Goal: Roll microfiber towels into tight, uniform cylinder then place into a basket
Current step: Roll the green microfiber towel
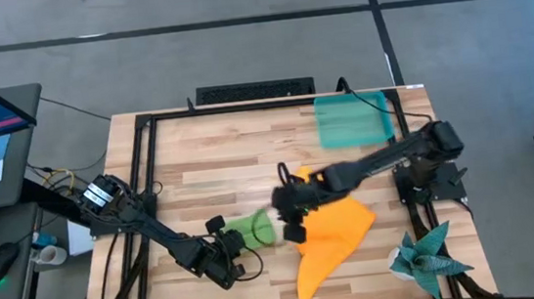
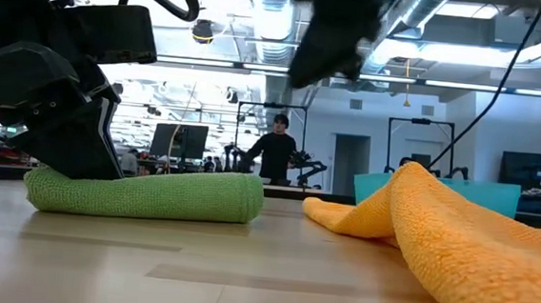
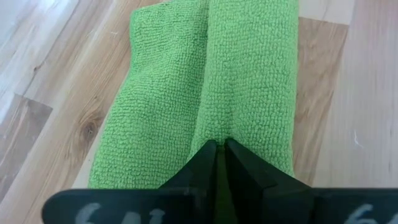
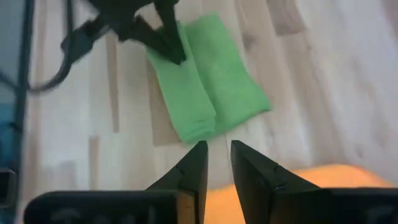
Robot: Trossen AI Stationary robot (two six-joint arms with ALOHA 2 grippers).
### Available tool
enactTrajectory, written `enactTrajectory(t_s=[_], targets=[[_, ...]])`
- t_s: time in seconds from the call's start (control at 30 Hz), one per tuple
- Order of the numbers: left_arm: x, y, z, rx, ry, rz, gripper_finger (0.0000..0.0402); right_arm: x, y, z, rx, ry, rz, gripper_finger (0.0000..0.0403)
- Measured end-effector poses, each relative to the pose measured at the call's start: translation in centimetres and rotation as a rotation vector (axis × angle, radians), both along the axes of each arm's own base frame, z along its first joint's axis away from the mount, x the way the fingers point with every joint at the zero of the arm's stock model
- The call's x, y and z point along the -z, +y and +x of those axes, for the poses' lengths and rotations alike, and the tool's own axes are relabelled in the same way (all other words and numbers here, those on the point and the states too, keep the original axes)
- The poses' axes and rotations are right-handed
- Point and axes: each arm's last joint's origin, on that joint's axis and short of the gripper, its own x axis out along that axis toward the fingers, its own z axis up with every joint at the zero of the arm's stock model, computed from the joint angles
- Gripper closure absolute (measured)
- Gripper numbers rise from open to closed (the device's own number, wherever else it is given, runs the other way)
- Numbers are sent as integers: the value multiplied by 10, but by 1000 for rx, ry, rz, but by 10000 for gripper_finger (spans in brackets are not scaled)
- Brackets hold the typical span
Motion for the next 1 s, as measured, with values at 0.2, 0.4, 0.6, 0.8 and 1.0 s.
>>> enactTrajectory(t_s=[0.2, 0.4, 0.6, 0.8, 1.0], targets=[[0, 0, 0, 0, -2, -1, 370, -3, 42, -37, -37, -54, -252, 308], [0, -1, 1, 1, -13, -8, 370, 15, 69, -50, -23, -187, -356, 308], [0, -1, 1, 0, -11, -13, 370, 34, 74, -35, -45, -245, -355, 308], [0, -1, 1, 1, -8, -13, 370, 57, 74, -20, -152, -247, -430, 288], [0, -1, 1, 1, -8, -13, 370, 72, 79, -5, -216, -224, -475, 223]])
